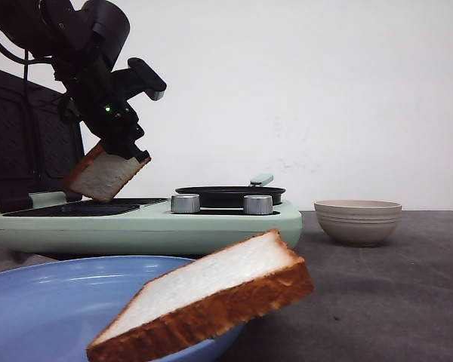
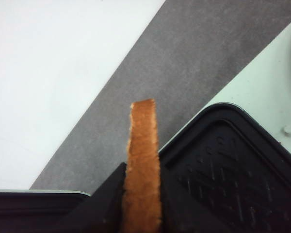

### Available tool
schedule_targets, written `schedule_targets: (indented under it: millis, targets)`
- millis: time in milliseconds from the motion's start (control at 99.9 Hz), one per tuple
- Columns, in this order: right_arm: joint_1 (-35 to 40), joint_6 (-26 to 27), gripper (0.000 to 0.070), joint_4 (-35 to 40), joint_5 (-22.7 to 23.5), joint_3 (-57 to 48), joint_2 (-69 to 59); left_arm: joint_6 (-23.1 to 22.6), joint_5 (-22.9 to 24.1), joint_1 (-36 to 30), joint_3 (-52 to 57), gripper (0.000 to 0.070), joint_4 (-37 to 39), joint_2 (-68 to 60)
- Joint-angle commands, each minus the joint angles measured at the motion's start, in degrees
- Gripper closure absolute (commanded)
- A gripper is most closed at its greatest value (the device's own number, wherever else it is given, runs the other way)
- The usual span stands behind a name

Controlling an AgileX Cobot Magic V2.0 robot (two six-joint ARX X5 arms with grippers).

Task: Make breakfast with bread and shrimp
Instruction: 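Carry the slice to the toaster plate and release it, then raise the left gripper away from the toaster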

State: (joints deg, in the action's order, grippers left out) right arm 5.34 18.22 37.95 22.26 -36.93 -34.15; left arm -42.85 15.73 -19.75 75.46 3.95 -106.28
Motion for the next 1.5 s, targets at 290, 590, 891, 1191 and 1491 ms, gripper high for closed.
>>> schedule_targets:
  millis: [290, 590, 891, 1191, 1491]
  targets:
    - [0.13, -0.68, 0.07, -0.39, -0.22, -1.05, -0.2, 5.9, -1.38, -0.5, 1.36, 0.0532, -0.13, -1.38]
    - [0.13, -0.68, 0.07, -0.39, -0.24, -1.05, -0.2, 11.67, -2.29, -1.05, 1.36, 0.0419, -0.13, -1.38]
    - [0.13, -0.68, 0.07, -0.39, -0.24, -1.05, -0.2, 14.1, -2.32, -1.4, 1.36, 0.0292, -0.11, -1.38]
    - [0.13, -0.68, 0.07, -0.39, -0.24, -1.05, -0.2, 14.1, -2.32, -2.23, 1.36, 0.0225, -0.13, -1.38]
    - [0.13, -0.68, 0.07, -0.39, -0.24, -1.05, -0.2, 14.08, -1.53, -3.78, 2.29, 0.0221, -1.86, -0.87]
